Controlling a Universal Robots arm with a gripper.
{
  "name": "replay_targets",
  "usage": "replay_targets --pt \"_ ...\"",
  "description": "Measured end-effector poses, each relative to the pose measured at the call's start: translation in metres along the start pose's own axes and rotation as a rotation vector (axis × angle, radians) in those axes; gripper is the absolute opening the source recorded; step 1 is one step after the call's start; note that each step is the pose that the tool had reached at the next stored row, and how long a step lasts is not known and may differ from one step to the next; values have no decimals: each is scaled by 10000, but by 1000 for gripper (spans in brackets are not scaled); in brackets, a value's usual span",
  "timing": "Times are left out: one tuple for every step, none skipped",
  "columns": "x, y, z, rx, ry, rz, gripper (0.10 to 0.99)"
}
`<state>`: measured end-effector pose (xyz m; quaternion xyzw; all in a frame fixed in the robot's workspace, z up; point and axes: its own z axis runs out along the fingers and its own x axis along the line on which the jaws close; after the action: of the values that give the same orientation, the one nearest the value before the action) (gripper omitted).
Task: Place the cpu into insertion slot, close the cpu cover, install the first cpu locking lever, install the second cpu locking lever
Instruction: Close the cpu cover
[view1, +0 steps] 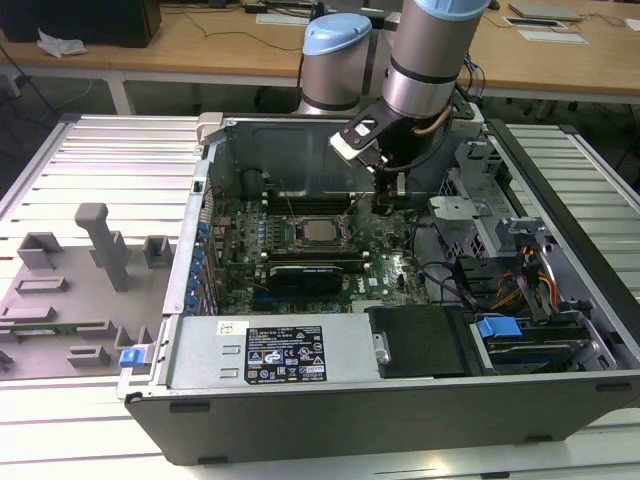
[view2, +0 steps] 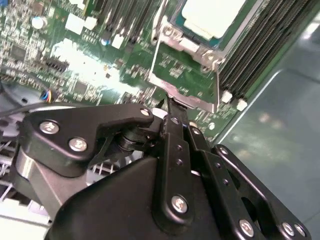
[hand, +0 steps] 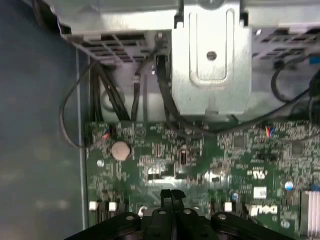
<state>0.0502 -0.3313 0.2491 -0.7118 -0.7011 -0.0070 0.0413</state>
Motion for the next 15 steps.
replay_targets --pt "0 0 0 0 0 0 106" --pt "0 -2 0 1 0 1 106" --pt "4 -23 0 -8 -2 0 106" --pt "9 -44 2 -20 -1 -2 106" --pt "14 -73 4 -38 0 -2 106" --pt "23 -112 7 -60 0 -6 106" --pt "40 -157 10 -71 1 -5 106" --pt "55 -201 14 -82 1 -7 106" --pt "69 -250 17 -99 1 -6 106" --pt "80 -291 19 -122 1 -9 106" --pt "86 -315 21 -137 1 -10 106" --pt "94 -353 23 -159 1 -9 106" --pt "108 -416 27 -188 2 -13 106" --pt "111 -443 28 -198 2 -14 106" --pt "112 -460 30 -221 2 -16 106"
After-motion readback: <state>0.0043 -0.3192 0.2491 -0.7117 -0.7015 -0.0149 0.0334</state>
